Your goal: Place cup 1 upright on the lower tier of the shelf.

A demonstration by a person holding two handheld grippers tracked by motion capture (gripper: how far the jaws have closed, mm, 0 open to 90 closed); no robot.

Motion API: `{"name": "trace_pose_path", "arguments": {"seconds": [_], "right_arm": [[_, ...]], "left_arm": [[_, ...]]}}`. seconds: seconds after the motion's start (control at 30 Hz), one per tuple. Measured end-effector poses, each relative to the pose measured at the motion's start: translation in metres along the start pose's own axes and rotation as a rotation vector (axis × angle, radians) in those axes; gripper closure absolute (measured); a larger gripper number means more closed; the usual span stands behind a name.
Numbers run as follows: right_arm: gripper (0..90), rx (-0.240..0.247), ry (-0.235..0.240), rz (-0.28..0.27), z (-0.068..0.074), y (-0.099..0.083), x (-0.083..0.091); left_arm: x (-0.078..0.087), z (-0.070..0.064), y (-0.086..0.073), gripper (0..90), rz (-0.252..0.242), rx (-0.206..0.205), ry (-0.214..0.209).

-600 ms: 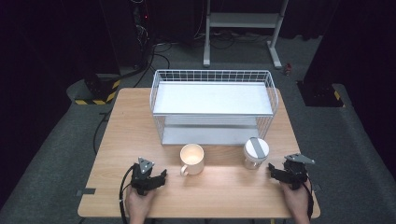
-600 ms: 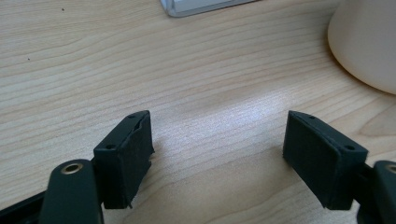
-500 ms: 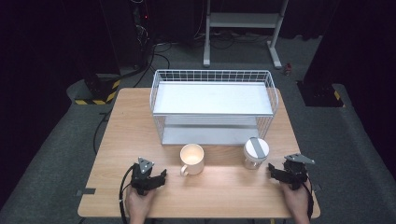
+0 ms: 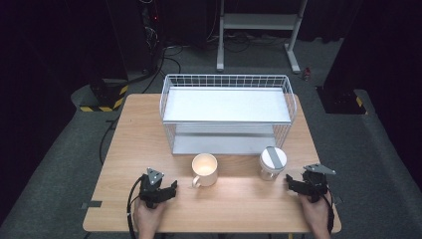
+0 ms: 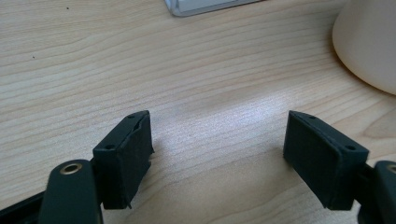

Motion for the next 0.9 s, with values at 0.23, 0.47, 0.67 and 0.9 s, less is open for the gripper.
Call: {"name": "trace_pose_path", "arguments": {"seconds": [0.23,0.47,0.67,0.9], "right_arm": [[14.2,0.021,0.010,0.006,0.001,-0.001,0.001],[14.0,0.013,0.005,0.005,0.001,-0.002,0.001],[14.5,0.031,0.029,-0.003,0.005,-0.006,0.007],[14.4,0.031,0.043,-0.020,0.008,-0.009,0.013]], "left_arm": [[0.000,0.000,0.000,23.9,0.004,-0.001,0.001],[0.000,0.001,0.000,23.5,0.005,0.000,0.003],[0.000,0.001,0.000,23.5,0.005,0.000,0.003],[0.000,0.001,0.000,23.4,0.006,0.000,0.003]]}}
Point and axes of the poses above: each handheld gripper's, and its own axes: x roughly backward along the jaws, y roughly out of its top, z roughly to its left, the point moved 10 cm from there along -x, roughly forward along the jaws, and after that the axes turned 8 degrees about -y, right-handed, at the moved point
